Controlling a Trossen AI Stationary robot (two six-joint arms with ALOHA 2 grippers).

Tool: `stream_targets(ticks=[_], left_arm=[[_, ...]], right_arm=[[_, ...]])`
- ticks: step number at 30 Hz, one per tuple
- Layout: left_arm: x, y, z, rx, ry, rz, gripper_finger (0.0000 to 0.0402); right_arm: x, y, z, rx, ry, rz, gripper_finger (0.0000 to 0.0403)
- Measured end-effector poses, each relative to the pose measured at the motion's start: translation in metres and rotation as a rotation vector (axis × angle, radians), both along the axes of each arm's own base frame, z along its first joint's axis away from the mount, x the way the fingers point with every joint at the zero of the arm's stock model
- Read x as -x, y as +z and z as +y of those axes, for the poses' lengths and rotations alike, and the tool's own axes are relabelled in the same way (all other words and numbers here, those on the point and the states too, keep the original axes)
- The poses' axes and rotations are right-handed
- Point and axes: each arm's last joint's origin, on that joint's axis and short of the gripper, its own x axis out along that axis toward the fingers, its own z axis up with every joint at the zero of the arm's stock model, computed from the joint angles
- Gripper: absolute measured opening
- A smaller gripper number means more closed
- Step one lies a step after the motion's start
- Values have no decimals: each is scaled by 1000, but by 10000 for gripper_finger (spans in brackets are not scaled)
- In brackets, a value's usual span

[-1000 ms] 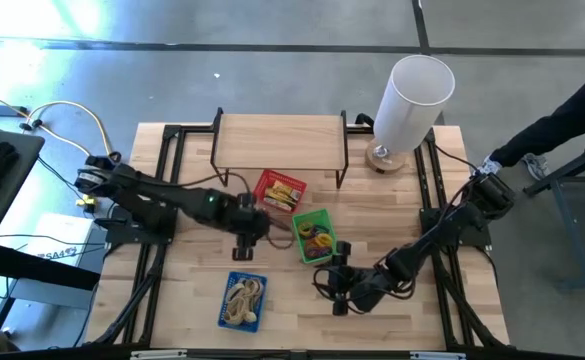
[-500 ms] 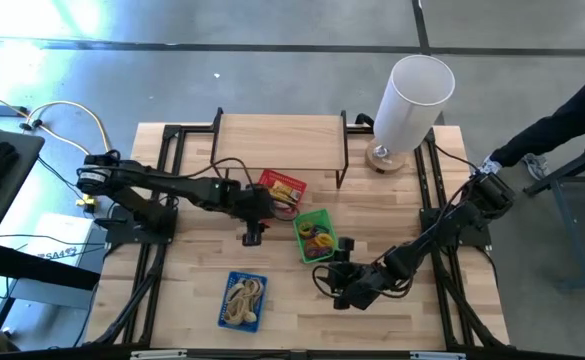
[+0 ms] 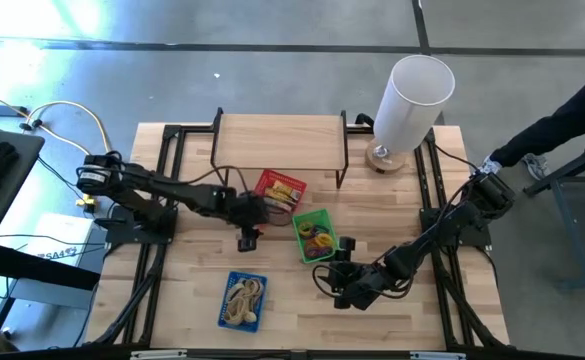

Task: Pick & Place Office Desk Supplies
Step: Put the orange spring keychain into the green bin

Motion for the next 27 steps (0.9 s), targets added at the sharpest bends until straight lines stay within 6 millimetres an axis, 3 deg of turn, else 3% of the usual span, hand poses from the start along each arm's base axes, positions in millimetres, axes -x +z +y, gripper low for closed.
stream_targets(ticks=[10, 18, 27], left_arm=[[-3, -14, 2, -47, 107, -26, 185], [-7, -31, -2, -54, 95, 38, 185], [-8, -35, -2, -65, 90, 50, 185]], right_arm=[[0, 0, 0, -6, -1, -5, 190], [0, 0, 0, -4, 0, 2, 190], [0, 0, 0, -6, 0, 0, 190]])
